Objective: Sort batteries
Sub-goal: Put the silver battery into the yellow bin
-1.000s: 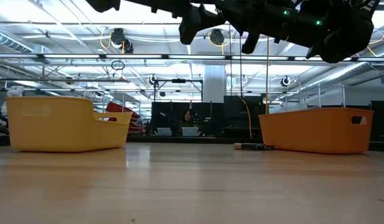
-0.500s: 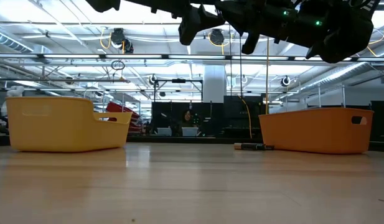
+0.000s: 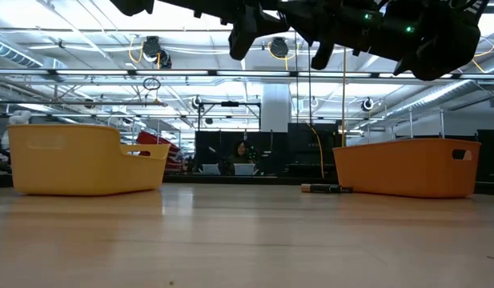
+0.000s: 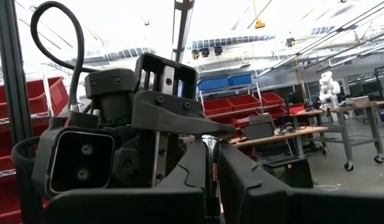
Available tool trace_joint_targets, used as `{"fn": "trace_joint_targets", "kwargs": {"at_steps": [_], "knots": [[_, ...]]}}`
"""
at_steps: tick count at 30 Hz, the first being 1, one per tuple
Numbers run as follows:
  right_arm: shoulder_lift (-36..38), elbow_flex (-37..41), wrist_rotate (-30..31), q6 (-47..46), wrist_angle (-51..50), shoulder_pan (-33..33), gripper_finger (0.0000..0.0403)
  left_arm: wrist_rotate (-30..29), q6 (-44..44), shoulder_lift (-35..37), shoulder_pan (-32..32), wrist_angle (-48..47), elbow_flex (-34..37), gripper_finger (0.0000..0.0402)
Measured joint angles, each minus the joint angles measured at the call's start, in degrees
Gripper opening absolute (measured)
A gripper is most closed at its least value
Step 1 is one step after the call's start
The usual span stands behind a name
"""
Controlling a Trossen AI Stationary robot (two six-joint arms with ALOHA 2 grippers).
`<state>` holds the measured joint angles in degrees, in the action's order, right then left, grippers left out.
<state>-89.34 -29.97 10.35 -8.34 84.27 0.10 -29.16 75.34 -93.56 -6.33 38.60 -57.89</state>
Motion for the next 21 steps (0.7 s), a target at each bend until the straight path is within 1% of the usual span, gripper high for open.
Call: {"fn": "trace_joint_targets", "kwargs": {"at_steps": [5,7,13,15,18,21], "knots": [[0.0,0.0,0.3,-0.4,-0.2,0.0,0.0011,-0.4,-1.4,0.0,0.0,-0.3,0.0,0.0202],[0.0,0.0,0.2,-0.5,-0.3,0.0,0.0027,-0.3,-1.5,0.0,0.0,-0.3,0.0,0.0202],[-0.2,0.1,0.1,-1.5,-1.7,0.0,0.0099,-0.3,-1.6,0.1,0.0,0.5,-0.2,0.0202],[-0.2,0.1,0.1,-1.5,-1.7,0.0,0.0117,-0.4,-1.6,0.1,0.0,0.1,-0.2,0.0202],[-0.1,0.1,0.1,-0.2,-1.6,0.0,0.0135,-0.7,-1.9,0.1,-0.1,0.1,-0.2,0.0202],[1.0,0.1,-0.1,0.3,-1.9,-0.2,0.0143,-2.5,-3.6,0.1,-0.2,-0.4,-0.2,0.0202]]}}
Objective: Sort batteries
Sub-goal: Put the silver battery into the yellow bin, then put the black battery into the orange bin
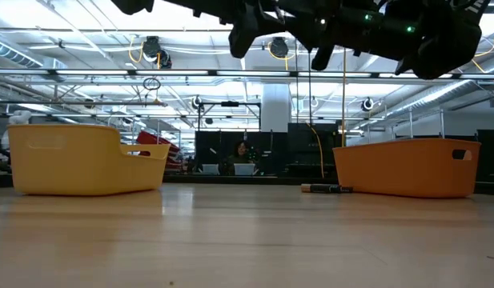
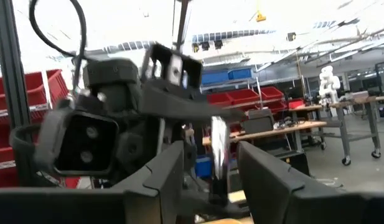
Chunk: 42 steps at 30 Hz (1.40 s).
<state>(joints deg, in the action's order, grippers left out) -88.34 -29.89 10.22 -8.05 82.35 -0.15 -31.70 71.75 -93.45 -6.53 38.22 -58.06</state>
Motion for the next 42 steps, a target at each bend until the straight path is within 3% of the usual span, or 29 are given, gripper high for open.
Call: {"fn": "trace_joint_targets", "kwargs": {"at_steps": [8,12,15,19,22,25,28,34,42], "knots": [[6.9,0.0,-1.6,0.4,-11.7,-1.4,0.0145,-8.9,-5.5,0.2,-2.1,-2.8,0.0,0.0202],[11.2,0.0,-1.3,0.8,-21.0,-3.3,0.0145,-14.9,-13.8,1.3,-4.4,-13.4,0.1,0.0202],[14.7,0.0,-1.3,1.7,-28.9,-5.4,0.0146,-16.7,-28.4,3.8,-6.6,-29.0,0.1,0.0202],[18.9,0.0,-1.2,2.8,-36.3,-7.9,0.0143,-15.5,-56.9,8.6,-8.8,-56.5,0.1,0.0202],[21.3,0.0,-1.2,3.8,-38.4,-9.0,0.0136,-8.8,-79.3,12.1,-9.8,-75.1,0.1,0.0202],[22.7,0.0,-1.2,4.4,-38.8,-9.6,0.013,0.2,-97.0,13.7,-10.8,-87.7,0.1,0.0202],[23.3,0.0,-1.3,4.4,-38.8,-10.2,0.0126,2.3,-109.9,13.8,-12.2,-95.5,0.2,0.0221],[23.5,0.0,-1.6,4.4,-38.4,-11.4,0.0125,2.3,-114.4,13.6,-14.0,-96.3,0.4,0.0281],[23.5,0.0,-3.1,4.4,-38.5,-12.3,0.0125,0.7,-113.0,13.6,-13.9,-96.1,0.4,0.029]]}}
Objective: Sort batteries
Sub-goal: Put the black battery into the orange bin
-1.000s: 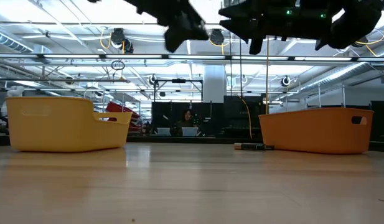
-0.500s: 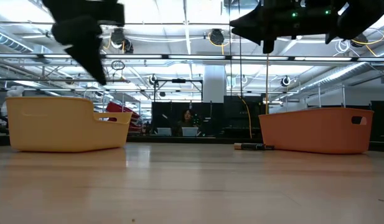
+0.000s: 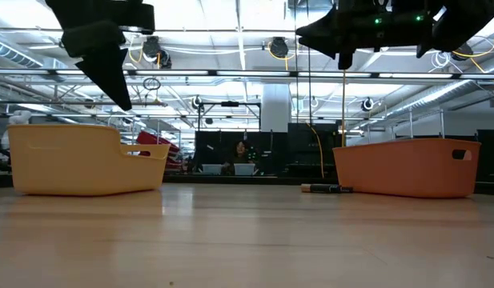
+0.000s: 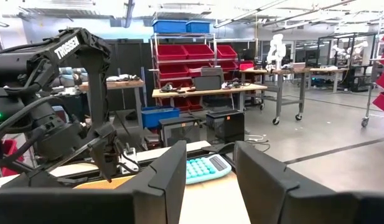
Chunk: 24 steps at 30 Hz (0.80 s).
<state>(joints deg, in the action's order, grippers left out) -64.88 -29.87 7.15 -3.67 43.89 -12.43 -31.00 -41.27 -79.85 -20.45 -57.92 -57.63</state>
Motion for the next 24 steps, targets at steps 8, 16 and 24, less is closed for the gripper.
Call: {"fn": "trace_joint_targets", "kwargs": {"at_steps": [8,16,24], "knots": [[0.0,0.0,-3.4,-1.7,0.0,0.0,0.0125,-2.2,3.1,0.0,0.0,0.5,0.0,0.0291],[0.0,0.0,-4.4,-2.3,-1.0,-0.1,0.0125,-2.3,4.7,0.0,-1.6,0.5,0.0,0.0285],[0.0,0.0,-9.5,-2.7,-4.6,-5.0,0.0125,-3.7,7.4,3.5,-3.7,1.0,0.1,0.0281]]}}
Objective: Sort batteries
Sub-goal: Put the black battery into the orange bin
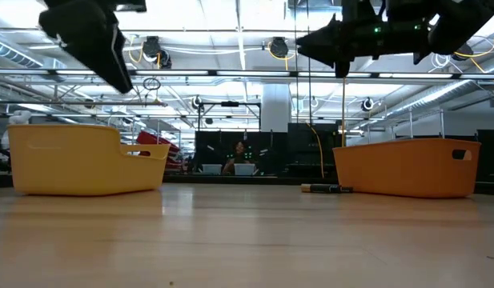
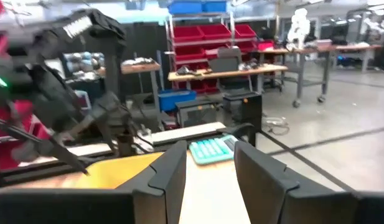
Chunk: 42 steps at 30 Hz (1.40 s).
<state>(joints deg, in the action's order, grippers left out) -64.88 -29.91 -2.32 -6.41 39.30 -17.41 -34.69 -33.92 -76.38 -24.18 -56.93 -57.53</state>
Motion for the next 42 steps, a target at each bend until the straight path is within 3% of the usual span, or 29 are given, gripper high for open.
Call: {"fn": "trace_joint_targets", "kwargs": {"at_steps": [3,6,15,24,28,42], "knots": [[0.0,0.0,-2.3,0.0,-0.4,-2.5,0.0125,-0.5,1.7,5.4,-0.2,5.3,3.2,0.0281],[0.0,0.0,-3.9,0.0,-0.3,-4.4,0.0125,0.2,3.3,12.8,-0.2,14.5,10.4,0.0281],[0.7,2.7,-7.7,0.5,0.4,-12.3,0.0125,0.1,2.8,32.5,-0.2,29.3,28.8,0.0281],[2.6,8.5,-15.8,-5.3,11.8,-19.7,0.0125,2.1,10.7,50.2,-0.2,48.0,42.7,0.0281],[3.4,9.2,-18.3,-6.3,13.2,-21.8,0.0125,2.3,10.8,56.0,-0.2,51.0,47.0,0.0281],[5.4,9.2,-25.1,-6.5,13.2,-29.7,0.0125,2.5,17.2,72.8,-0.2,51.9,52.2,0.0281]]}}
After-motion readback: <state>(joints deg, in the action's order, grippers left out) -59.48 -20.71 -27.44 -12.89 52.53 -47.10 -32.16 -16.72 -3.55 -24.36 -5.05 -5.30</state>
